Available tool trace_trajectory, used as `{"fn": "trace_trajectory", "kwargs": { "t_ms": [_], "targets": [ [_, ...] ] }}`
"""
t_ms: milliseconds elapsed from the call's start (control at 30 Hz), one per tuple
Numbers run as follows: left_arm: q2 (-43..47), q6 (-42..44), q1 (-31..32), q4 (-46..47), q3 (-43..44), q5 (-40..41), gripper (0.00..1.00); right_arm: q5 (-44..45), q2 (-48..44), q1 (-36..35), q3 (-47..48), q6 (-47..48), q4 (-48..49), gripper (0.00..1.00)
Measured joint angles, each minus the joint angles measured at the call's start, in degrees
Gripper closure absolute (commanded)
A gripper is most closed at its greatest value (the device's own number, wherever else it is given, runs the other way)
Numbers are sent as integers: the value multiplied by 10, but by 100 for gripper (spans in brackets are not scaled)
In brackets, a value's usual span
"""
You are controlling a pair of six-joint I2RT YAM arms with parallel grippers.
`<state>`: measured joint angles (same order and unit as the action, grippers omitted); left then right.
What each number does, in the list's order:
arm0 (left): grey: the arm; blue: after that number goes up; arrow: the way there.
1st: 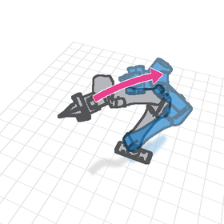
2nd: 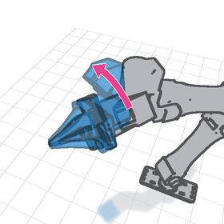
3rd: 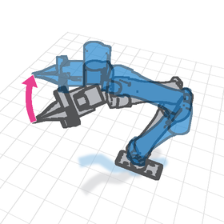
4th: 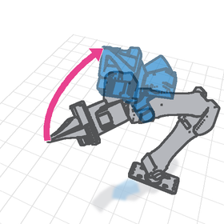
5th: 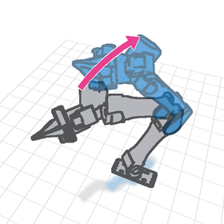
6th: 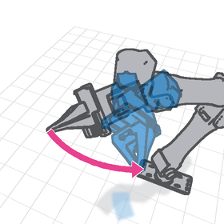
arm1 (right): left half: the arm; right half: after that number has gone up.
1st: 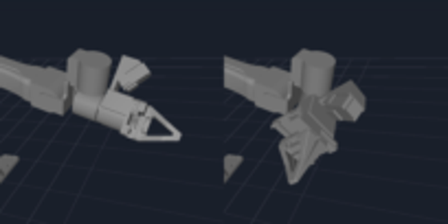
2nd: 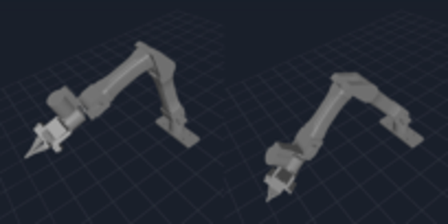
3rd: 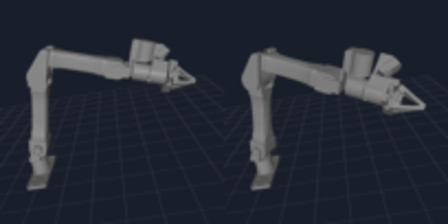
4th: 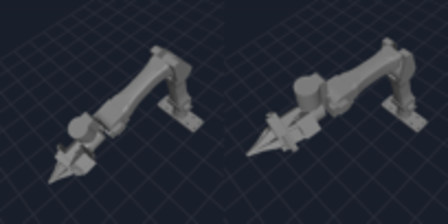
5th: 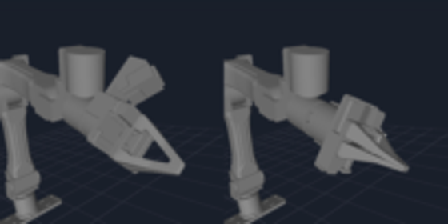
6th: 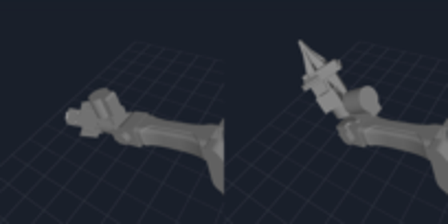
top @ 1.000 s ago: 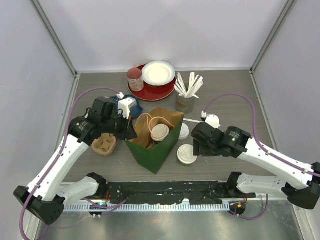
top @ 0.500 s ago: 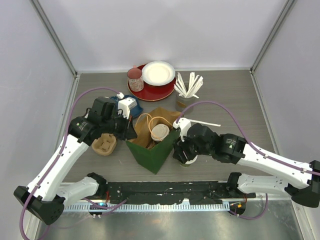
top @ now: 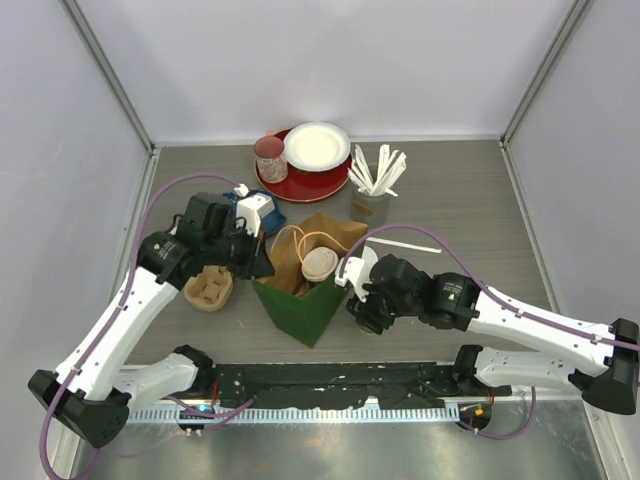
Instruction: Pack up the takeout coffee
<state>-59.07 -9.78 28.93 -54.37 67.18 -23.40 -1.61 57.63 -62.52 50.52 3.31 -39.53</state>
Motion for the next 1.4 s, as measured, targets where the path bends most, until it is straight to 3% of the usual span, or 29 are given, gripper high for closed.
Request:
{"fn": "trace_trajectory", "kwargs": {
  "t_ms": [667, 1067, 1400],
  "targets": [
    [-16, 15, 0, -8, 26, 22, 100, 37, 46, -1, -3, 35, -2, 56],
    [-16, 13, -2, -8, 21, 25, 100, 55, 50, -52, 70, -61, -22, 48],
    [-18, 10, -11, -8, 18, 31, 100, 65, 23, -52, 52, -82, -38, 45]
  ]
}}
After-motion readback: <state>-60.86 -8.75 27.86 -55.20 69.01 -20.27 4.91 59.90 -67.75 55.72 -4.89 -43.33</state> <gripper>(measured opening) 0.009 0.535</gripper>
